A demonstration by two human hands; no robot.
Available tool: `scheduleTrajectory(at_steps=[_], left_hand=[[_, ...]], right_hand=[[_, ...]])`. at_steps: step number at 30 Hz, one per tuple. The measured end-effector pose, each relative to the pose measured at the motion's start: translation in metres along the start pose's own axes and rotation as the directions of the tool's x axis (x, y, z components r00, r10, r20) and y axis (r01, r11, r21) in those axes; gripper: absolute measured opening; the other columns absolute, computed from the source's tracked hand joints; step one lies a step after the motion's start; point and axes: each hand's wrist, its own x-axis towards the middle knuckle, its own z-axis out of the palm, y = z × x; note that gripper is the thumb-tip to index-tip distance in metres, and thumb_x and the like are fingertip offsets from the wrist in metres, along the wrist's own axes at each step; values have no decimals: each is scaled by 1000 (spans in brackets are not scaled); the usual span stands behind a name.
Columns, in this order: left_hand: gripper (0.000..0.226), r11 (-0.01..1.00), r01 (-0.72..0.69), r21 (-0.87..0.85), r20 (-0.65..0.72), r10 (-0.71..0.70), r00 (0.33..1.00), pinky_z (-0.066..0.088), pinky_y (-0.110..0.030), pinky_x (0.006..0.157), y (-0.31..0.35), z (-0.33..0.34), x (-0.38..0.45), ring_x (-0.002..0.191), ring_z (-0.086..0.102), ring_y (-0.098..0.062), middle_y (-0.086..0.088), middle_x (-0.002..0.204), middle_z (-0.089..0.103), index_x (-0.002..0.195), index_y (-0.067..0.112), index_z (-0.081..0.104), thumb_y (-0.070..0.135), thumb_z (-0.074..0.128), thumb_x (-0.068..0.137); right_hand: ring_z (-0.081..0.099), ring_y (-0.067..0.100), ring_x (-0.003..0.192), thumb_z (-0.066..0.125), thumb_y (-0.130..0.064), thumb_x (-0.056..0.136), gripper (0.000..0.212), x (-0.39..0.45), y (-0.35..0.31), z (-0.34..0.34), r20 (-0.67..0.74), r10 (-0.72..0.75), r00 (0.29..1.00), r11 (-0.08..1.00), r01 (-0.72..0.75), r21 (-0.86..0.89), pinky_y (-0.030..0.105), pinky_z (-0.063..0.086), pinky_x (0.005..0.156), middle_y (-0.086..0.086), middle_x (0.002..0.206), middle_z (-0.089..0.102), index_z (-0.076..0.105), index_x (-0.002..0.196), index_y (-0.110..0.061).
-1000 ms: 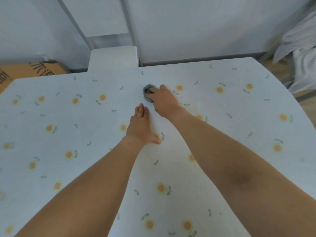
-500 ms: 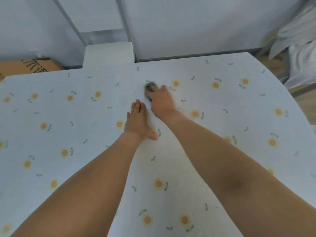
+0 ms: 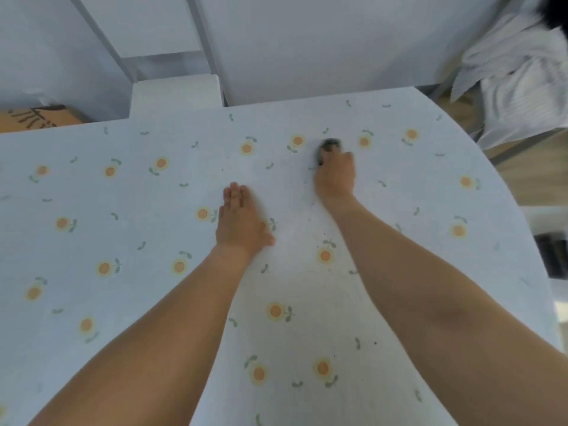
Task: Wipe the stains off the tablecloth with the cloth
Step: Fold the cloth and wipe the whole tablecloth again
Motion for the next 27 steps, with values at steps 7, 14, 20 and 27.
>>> scheduleTrajectory(at_steps=[7,14,20,27], left_hand=[[151,999,31,-3,42,-31,999,7,-43,125,-4,13,-19,152,-14,-22,-7,165,-16,158,9,-9,50,93,54],[153,999,38,-29,39,-37,999,4,-43,124,-4,14,-19,152,-17,-24,-7,164,-19,157,7,-9,47,95,52],[133,991,5,132,8,-6,1000,5,-48,124,-5,20,-47,152,-12,-32,-18,165,-11,156,2,-7,63,76,73],[150,999,10,-31,33,-9,999,1,-43,124,-27,43,-68,151,-18,-23,-7,164,-20,157,8,-11,52,91,56]], right_hand=[[45,26,97,46,-3,88,55,-43,-64,27,321,-633,704,747,664,17,34,43,85,-8,142,47,52,133,-34],[48,34,102,37,-3,86,44,-17,100,-24,-53,200,978,980,-201,-15,32,38,76,13,109,64,63,119,-17],[49,33,104,44,-5,90,41,-67,-42,16,143,-316,938,948,319,4,34,45,83,8,136,49,58,125,-22],[48,31,103,43,-1,88,55,-95,1,2,233,-538,810,815,570,-100,37,40,83,-2,148,43,51,137,-27]])
